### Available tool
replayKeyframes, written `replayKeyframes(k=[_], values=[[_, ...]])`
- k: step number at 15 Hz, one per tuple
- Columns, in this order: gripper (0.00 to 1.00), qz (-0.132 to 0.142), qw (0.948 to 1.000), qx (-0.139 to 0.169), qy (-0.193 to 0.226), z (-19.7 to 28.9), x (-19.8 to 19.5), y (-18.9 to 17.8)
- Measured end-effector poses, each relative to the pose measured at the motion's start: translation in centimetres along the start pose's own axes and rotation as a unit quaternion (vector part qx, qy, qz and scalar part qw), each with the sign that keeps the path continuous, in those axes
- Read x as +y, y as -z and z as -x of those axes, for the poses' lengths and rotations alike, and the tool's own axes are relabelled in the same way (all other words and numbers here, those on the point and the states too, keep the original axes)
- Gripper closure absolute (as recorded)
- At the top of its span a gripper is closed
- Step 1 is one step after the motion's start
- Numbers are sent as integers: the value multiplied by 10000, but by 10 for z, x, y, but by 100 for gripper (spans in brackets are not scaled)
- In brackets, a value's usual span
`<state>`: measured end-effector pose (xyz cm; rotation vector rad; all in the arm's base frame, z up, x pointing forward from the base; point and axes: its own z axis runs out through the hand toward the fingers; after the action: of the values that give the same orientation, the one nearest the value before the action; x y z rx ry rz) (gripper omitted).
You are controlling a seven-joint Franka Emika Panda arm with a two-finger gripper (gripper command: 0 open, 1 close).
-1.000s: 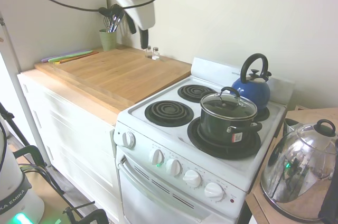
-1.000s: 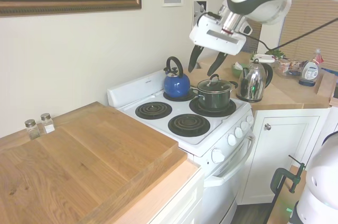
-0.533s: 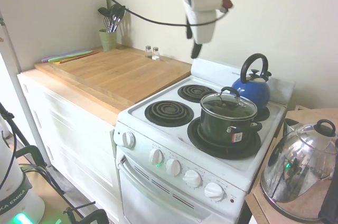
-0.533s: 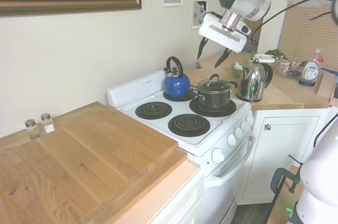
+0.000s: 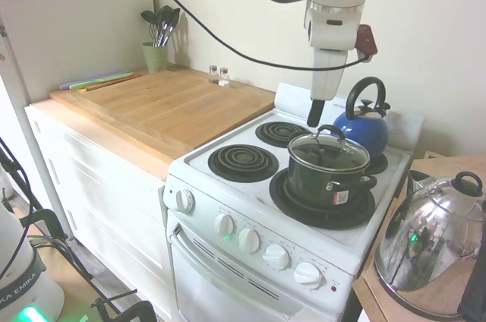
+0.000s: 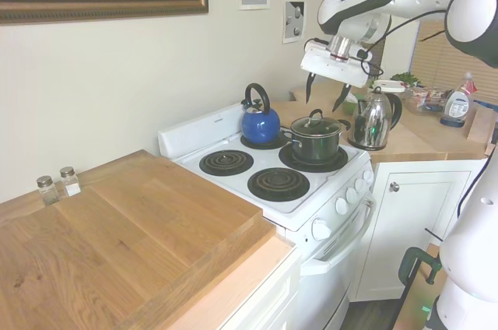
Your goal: Uncover the lid of the pot
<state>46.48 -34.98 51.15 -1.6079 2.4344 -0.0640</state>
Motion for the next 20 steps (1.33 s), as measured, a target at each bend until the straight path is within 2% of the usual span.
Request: replayKeyframes(k=[1,4,9,15,20], values=[[100,18,10000,37,-61,-2,-4,-8],[100,-60,9995,235,-198,-6,-18,-26],[100,-160,9987,445,-209,6,-26,-29],[100,-53,9984,519,-208,3,-33,-45],[100,-82,9982,537,-237,-1,-33,-45]])
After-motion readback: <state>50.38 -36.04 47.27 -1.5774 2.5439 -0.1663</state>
